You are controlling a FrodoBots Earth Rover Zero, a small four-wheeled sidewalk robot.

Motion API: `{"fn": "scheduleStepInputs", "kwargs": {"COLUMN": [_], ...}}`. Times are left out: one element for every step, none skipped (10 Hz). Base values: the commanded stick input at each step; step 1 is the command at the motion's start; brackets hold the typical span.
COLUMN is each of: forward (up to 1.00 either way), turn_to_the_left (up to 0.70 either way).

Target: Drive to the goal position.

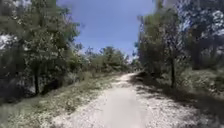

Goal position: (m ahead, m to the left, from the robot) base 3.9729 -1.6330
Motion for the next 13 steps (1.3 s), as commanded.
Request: {"fn": "scheduleStepInputs", "kwargs": {"forward": [0.50,0.50,0.50,0.50,0.50,0.50,0.50,0.50,0.50,0.50,0.50,0.50,0.50], "turn_to_the_left": [0.00,0.00,0.00,0.00,0.00,0.00,0.00,0.00,0.00,0.00,0.00,0.00,0.00]}}
